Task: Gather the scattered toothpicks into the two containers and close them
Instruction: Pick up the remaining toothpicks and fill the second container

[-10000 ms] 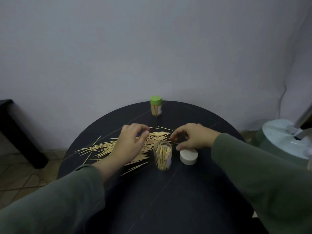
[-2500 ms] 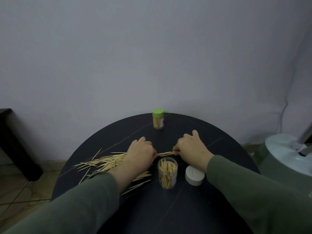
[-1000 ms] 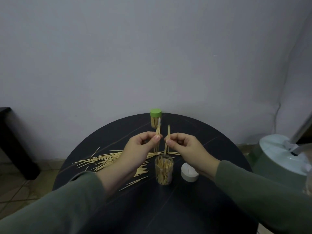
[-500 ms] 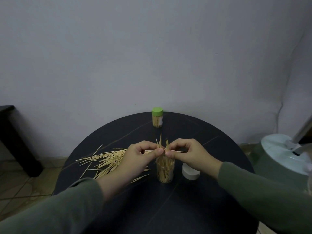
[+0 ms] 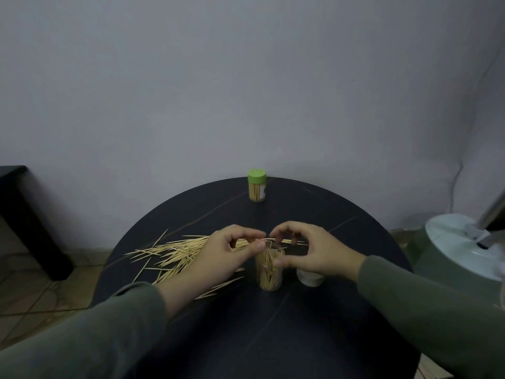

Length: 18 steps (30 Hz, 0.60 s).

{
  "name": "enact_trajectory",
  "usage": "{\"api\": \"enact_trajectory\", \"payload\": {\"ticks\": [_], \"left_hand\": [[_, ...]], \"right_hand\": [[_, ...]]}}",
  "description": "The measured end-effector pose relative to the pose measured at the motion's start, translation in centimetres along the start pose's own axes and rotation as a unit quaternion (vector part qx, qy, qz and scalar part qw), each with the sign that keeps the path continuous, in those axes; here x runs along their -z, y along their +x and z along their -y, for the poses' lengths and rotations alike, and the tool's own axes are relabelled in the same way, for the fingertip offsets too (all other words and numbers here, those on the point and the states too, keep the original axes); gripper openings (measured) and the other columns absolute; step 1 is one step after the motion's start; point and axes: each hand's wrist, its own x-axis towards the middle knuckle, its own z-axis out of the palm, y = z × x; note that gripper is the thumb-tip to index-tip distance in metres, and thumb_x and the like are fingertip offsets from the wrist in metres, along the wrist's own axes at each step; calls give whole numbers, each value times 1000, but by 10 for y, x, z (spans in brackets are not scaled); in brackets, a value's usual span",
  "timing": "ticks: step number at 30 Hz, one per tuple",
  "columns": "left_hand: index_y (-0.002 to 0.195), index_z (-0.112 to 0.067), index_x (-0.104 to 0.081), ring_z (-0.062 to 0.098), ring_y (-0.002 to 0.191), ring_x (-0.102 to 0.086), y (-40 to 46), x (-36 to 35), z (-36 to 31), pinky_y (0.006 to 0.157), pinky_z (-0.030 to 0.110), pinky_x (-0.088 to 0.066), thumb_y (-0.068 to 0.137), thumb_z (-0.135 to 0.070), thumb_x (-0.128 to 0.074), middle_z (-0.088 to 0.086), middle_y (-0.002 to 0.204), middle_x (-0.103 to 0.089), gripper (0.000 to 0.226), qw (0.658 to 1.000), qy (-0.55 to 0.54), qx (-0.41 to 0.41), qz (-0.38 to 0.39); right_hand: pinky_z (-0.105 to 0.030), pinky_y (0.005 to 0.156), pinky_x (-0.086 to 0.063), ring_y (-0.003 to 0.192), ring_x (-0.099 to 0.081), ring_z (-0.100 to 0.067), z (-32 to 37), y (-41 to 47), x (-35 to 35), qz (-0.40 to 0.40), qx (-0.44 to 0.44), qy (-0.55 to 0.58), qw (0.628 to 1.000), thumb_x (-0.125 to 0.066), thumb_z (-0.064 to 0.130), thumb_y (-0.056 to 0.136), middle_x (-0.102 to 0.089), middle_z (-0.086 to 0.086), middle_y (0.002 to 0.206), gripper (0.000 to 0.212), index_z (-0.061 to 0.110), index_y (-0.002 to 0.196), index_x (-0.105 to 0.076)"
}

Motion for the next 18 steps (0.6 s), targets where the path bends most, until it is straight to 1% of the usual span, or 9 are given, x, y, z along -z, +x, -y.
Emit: {"api": "enact_trajectory", "payload": {"ticks": [1, 3, 5, 7, 9, 10, 13, 16, 18], "left_hand": [[113, -35, -69, -1, 106, -58, 0, 1, 0, 95, 37, -51, 88, -40, -63, -18, 109, -65, 26, 999, 26, -20, -7], [124, -38, -61, -3, 113, -49, 0, 7, 0, 95, 30, -46, 94, -49, -52, -25, 118, -59, 34, 986, 129, -103, -4], [134, -35, -54, -2, 117, -43, 0, 16, 0, 95, 24, -41, 95, -53, -44, -26, 132, -54, 44, 941, 259, -212, 35], [139, -31, -51, 5, 120, -43, 0, 22, 2, 96, 28, -41, 97, -54, -41, -22, 139, -50, 49, 890, 347, -284, 76], [140, -28, -51, 9, 125, -44, -1, 23, 4, 95, 35, -43, 98, -53, -40, -19, 137, -54, 49, 865, 379, -313, 101], [139, -27, -52, 11, 128, -44, 0, 23, 5, 93, 36, -44, 98, -52, -41, -16, 135, -57, 49, 854, 390, -327, 110], [132, -25, -58, 17, 134, -44, 0, 23, 5, 91, 39, -45, 98, -49, -44, -12, 136, -58, 44, 820, 422, -368, 118], [126, -27, -63, 21, 135, -40, 1, 25, 5, 96, 40, -42, 100, -50, -39, -8, 145, -49, 43, 819, 436, -364, 79], [124, -28, -65, 22, 132, -41, 1, 27, 3, 96, 41, -42, 100, -49, -37, -6, 143, -51, 43, 826, 435, -354, 48]], "right_hand": [[-34, 100, -40, 100, -51, 6, 2, 0, 1, 15, -7, -36, 999, -69, 69, 62, -57, 29, 105, 60, 50, 116, -52], [-34, 107, -30, 100, -42, 11, 7, -1, 2, 29, -20, -91, 995, -72, 65, 66, -51, 36, 103, 75, 45, 132, -46], [-27, 105, -23, 96, -33, 12, 11, -3, 3, 27, -29, -112, 993, -74, 55, 73, -40, 38, 100, 74, 38, 138, -44], [-25, 103, -23, 92, -31, 15, 13, -4, 3, 23, -26, -118, 992, -74, 52, 75, -38, 35, 99, 67, 35, 135, -49], [-30, 107, -25, 99, -34, 12, 13, -4, 2, 25, -20, -119, 992, -72, 56, 75, -45, 32, 104, 60, 37, 129, -55], [-33, 108, -26, 105, -36, 7, 12, -3, 1, 27, -20, -115, 993, -72, 58, 74, -48, 30, 107, 59, 39, 127, -57], [-30, 104, -27, 109, -35, 0, 11, -3, 1, 27, -25, -109, 993, -72, 60, 72, -49, 27, 108, 57, 42, 125, -57], [-33, 107, -29, 112, -40, -1, 10, -1, 1, 19, -17, -114, 993, -70, 65, 69, -52, 25, 110, 61, 41, 124, -59], [-34, 107, -29, 114, -39, -2, 9, 0, 0, 20, -21, -112, 993, -70, 66, 69, -51, 28, 108, 61, 41, 123, -59]]}}
